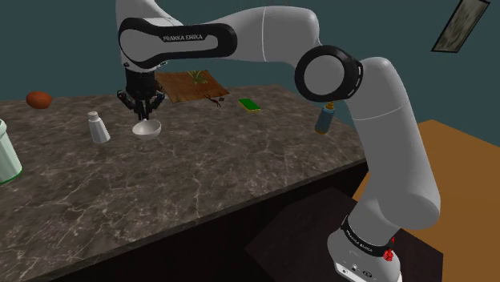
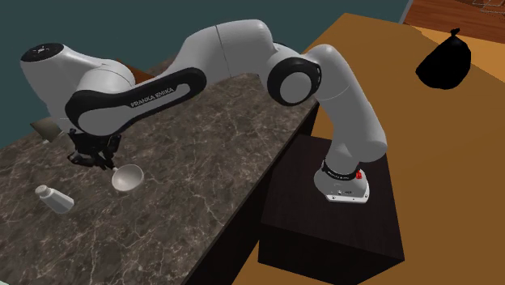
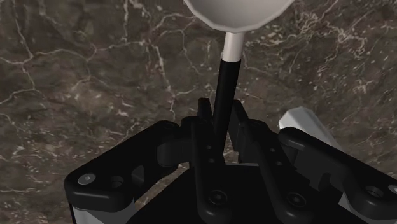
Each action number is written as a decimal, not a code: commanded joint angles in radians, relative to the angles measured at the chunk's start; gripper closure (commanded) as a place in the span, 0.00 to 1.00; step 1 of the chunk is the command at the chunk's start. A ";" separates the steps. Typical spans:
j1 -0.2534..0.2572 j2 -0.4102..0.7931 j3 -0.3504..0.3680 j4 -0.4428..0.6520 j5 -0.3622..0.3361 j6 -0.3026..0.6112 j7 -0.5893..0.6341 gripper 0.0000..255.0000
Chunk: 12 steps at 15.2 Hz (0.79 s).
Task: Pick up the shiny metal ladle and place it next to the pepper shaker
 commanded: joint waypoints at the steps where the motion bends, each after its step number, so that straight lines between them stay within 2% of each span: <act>1: -0.003 0.000 0.000 -0.029 -0.001 0.029 0.003 1.00; 12: -0.013 0.020 -0.007 -0.144 -0.012 0.162 0.015 1.00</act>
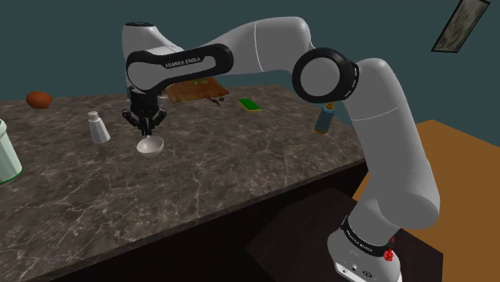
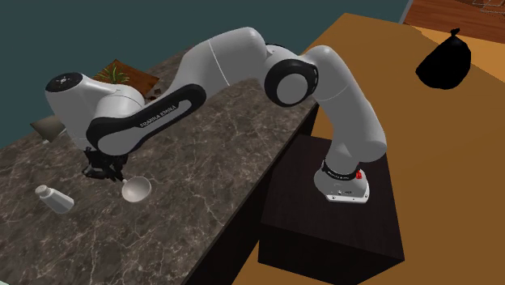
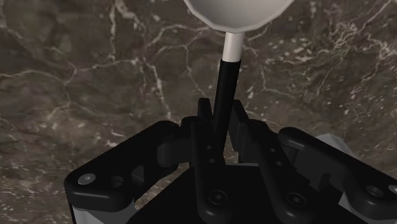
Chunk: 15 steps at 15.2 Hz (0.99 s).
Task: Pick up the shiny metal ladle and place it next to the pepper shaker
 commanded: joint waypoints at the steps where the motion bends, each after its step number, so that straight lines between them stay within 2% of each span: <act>1: -0.001 0.003 -0.001 -0.022 -0.003 0.026 0.004 1.00; 6: -0.002 0.023 -0.006 -0.056 -0.010 0.078 0.010 1.00; 14: -0.002 0.023 -0.006 -0.056 -0.010 0.078 0.010 1.00; 15: -0.002 0.023 -0.006 -0.056 -0.010 0.078 0.010 0.00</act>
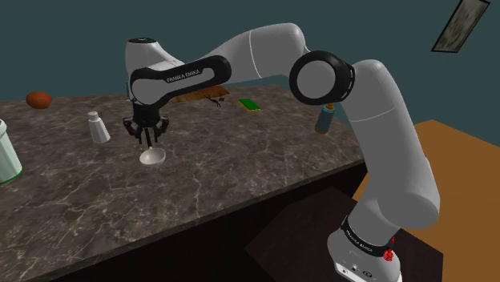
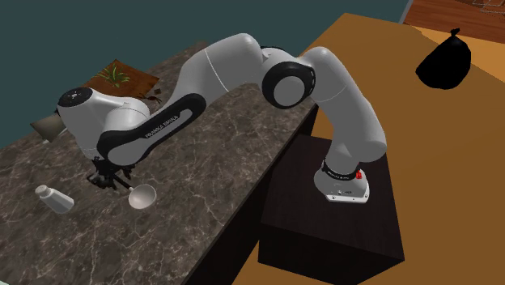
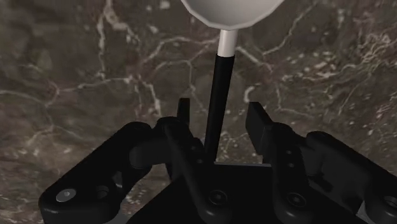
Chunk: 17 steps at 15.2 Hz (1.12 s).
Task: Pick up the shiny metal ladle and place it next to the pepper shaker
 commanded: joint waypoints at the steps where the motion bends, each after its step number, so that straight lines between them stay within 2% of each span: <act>1: 0.000 0.000 0.000 0.000 0.000 0.000 0.000 0.00; 5: 0.000 0.000 0.000 0.000 0.000 0.000 0.000 0.00; 9: -0.007 -0.066 0.012 0.017 0.017 -0.082 -0.009 0.00; 17: -0.007 -0.065 0.012 0.017 0.016 -0.082 -0.009 0.00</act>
